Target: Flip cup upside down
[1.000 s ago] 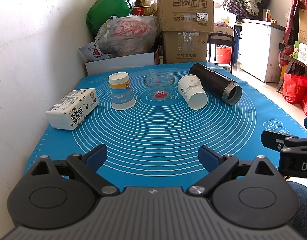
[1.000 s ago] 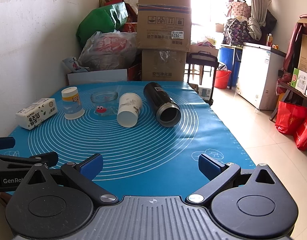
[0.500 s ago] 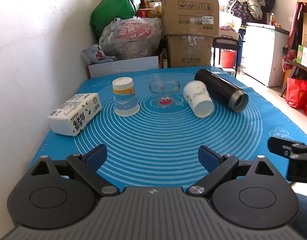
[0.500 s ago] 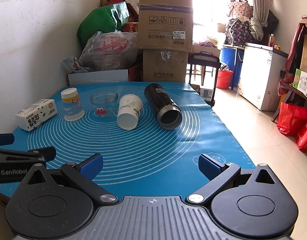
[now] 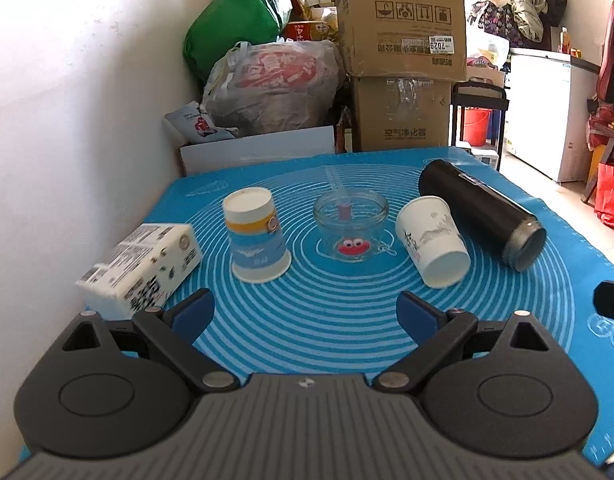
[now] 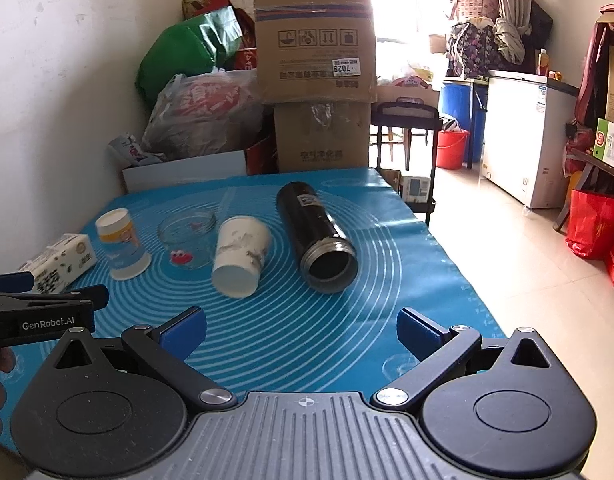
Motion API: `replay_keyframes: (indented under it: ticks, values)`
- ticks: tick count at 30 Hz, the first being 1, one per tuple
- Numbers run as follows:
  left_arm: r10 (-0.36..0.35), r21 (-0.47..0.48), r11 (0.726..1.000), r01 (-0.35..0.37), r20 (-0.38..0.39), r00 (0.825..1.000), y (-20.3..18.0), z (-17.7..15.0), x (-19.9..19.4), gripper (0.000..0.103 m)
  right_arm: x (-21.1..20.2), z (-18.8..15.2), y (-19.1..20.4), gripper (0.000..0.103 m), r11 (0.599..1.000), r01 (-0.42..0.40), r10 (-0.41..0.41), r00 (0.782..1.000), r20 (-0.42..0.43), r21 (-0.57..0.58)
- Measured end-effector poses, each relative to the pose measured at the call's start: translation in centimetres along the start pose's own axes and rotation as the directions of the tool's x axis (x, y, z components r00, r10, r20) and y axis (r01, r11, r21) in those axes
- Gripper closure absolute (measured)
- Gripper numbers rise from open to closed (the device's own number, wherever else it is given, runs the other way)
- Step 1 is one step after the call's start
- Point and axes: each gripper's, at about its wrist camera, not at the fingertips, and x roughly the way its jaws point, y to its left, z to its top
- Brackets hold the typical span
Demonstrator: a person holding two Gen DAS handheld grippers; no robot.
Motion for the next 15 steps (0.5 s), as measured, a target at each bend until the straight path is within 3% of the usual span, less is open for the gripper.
replay_keyframes:
  ticks: [15]
  values:
    - [-0.018, 0.030, 0.999, 0.017, 0.008, 1.000, -2.6, 2.5, 9.8, 0.006, 6.4, 1.8, -2.6, 0.000, 1.000, 0.000, 0.001, 0.999, -0.037, 0.008]
